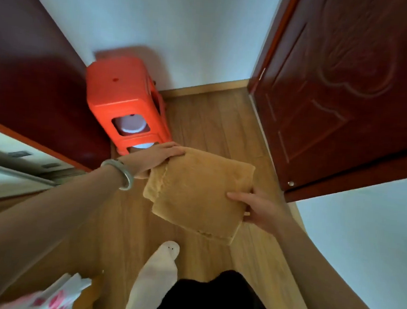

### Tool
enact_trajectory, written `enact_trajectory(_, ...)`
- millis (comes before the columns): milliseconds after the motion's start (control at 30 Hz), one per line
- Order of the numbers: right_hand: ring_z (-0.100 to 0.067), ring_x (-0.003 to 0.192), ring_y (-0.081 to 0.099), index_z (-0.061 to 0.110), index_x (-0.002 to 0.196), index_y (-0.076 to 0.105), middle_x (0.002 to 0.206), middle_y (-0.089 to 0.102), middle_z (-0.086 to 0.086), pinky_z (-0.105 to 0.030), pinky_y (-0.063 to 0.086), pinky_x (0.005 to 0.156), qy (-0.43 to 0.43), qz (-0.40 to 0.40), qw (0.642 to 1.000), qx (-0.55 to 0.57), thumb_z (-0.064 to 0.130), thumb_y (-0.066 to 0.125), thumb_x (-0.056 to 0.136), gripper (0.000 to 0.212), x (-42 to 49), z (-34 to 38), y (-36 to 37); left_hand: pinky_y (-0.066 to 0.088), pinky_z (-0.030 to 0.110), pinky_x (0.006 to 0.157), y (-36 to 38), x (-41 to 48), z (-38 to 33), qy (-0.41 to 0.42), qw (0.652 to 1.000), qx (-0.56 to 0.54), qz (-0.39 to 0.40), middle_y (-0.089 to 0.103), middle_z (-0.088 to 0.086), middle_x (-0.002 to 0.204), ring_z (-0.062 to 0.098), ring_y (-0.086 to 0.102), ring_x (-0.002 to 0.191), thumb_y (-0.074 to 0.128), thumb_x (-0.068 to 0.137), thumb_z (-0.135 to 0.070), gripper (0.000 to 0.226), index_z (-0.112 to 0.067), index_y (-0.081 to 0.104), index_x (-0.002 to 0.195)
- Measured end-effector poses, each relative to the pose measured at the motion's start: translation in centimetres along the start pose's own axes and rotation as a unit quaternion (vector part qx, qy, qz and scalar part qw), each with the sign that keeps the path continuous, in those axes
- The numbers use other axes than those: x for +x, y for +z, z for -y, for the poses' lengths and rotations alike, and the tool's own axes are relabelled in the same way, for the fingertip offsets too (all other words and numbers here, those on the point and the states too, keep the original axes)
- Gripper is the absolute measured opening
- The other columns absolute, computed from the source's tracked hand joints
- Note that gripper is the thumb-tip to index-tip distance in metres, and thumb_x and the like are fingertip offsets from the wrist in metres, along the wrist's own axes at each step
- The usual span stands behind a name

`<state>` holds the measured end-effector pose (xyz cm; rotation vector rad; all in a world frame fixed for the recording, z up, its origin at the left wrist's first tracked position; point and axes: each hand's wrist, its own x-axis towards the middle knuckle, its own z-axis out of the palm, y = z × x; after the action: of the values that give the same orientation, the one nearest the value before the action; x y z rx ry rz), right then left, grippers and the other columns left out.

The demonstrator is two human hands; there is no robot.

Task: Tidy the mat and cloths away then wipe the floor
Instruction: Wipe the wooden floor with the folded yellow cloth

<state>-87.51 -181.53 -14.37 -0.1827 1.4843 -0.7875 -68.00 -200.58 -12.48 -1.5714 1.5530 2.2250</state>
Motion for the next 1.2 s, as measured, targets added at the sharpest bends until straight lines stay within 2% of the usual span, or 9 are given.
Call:
enact_trajectory(200, -0.021, 0.105, 0.057, 0.023, 0.13, 0.042, 0.119, 0.057, 0.0, -0.037, 0.05, 0.083, -0.114, -0.119, 0.979, 0.121, 0.023, 0.075, 0.076, 0.064, -8.8, 4.1, 0.7, 0.05, 0.012, 0.048, 1.2, -7.3, -6.4, 0.074, 0.995, -0.034, 0.056, 0.07, -0.006, 0.069, 0.008, 0.063, 0.065, 0.057, 0.092, -0.031, 0.029, -0.012, 0.072, 0.075)
enact_trajectory(233, -0.02, 0.102, 0.058, 0.024, 0.127, 0.043, 0.115, 0.058, 0.001, -0.034, 0.05, 0.077, -0.13, -0.142, 0.972, 0.132, 0.023, 0.073, 0.078, 0.058, -10.3, 4.2, 1.0, 0.054, 0.016, 0.054, 1.4, -7.8, -6.8, 0.07, 0.992, -0.027, 0.102, 0.073, -0.002, 0.073, 0.015, 0.067, 0.072, 0.075, 0.077, -0.033, 0.026, -0.008, 0.074, 0.074)
enact_trajectory(300, -0.018, 0.095, 0.058, 0.028, 0.118, 0.044, 0.107, 0.058, 0.004, -0.031, 0.048, 0.069, -0.157, -0.19, 0.958, 0.145, 0.023, 0.07, 0.081, 0.046, -12.9, 4.4, 1.6, 0.058, 0.027, 0.067, 1.5, -8.5, -7.7, 0.076, 0.982, 0.025, 0.173, 0.074, 0.007, 0.095, 0.023, 0.07, 0.09, 0.094, 0.037, -0.044, 0.07, -0.007, 0.072, 0.092)
enact_trajectory(433, -0.023, 0.096, 0.063, 0.023, 0.114, 0.056, 0.106, 0.066, -0.002, -0.036, 0.053, 0.076, -0.202, -0.265, 0.922, 0.199, 0.022, 0.072, 0.079, 0.039, -17.8, 2.7, 2.3, 0.045, 0.048, 0.102, 3.7, -9.9, -9.0, 0.198, 0.94, 0.182, 0.208, 0.055, 0.0, 0.133, 0.022, 0.054, 0.121, 0.084, 0.046, -0.064, 0.107, -0.024, 0.043, 0.137)
enact_trajectory(633, -0.028, 0.1, 0.065, 0.016, 0.116, 0.058, 0.108, 0.069, -0.008, -0.042, 0.054, 0.085, -0.262, -0.309, 0.864, 0.3, 0.013, 0.073, 0.076, 0.044, -26.0, -2.7, 2.5, 0.052, 0.034, 0.09, 10.6, -13.0, -11.1, 0.2, 0.9, 0.181, 0.342, 0.06, -0.009, 0.122, 0.009, 0.059, 0.111, 0.09, 0.042, -0.049, 0.097, -0.034, 0.044, 0.127)
enact_trajectory(767, -0.032, 0.1, 0.065, 0.014, 0.119, 0.054, 0.112, 0.066, -0.014, -0.042, 0.056, 0.079, -0.29, -0.343, 0.827, 0.339, -0.001, 0.074, 0.065, 0.059, -31.1, -8.6, 3.0, 0.051, 0.019, 0.076, 16.8, -15.5, -9.7, 0.215, 0.873, 0.194, 0.393, 0.063, -0.014, 0.113, -0.002, 0.062, 0.099, 0.068, 0.081, -0.008, 0.054, -0.04, 0.046, 0.12)
enact_trajectory(900, -0.036, 0.099, 0.065, 0.011, 0.12, 0.053, 0.112, 0.065, -0.021, -0.045, 0.055, 0.082, -0.29, -0.411, 0.767, 0.398, -0.001, 0.07, 0.058, 0.065, -36.6, -16.3, 3.7, 0.05, 0.029, 0.086, 24.0, -19.3, -6.8, 0.166, 0.832, 0.249, 0.468, 0.066, -0.008, 0.117, 0.011, 0.062, 0.108, 0.076, 0.073, -0.025, 0.06, -0.038, 0.049, 0.125)
enact_trajectory(1033, -0.035, 0.099, 0.064, 0.01, 0.119, 0.055, 0.111, 0.064, -0.022, -0.043, 0.055, 0.08, -0.296, -0.48, 0.695, 0.447, -0.008, 0.068, 0.065, 0.058, -42.9, -24.9, 5.6, 0.053, 0.039, 0.086, 31.5, -25.3, -2.2, 0.125, 0.773, 0.31, 0.539, 0.07, -0.004, 0.113, 0.018, 0.066, 0.105, 0.091, 0.03, -0.053, 0.096, -0.038, 0.056, 0.118)
enact_trajectory(1200, -0.032, 0.101, 0.063, 0.011, 0.118, 0.055, 0.111, 0.064, -0.018, -0.041, 0.054, 0.081, -0.302, -0.546, 0.608, 0.491, -0.002, 0.068, 0.055, 0.066, -50.0, -35.0, 9.3, 0.056, 0.026, 0.07, 39.2, -33.8, 5.1, 0.097, 0.697, 0.339, 0.624, 0.069, -0.003, 0.112, 0.015, 0.068, 0.098, 0.088, 0.054, -0.041, 0.076, -0.033, 0.052, 0.121)
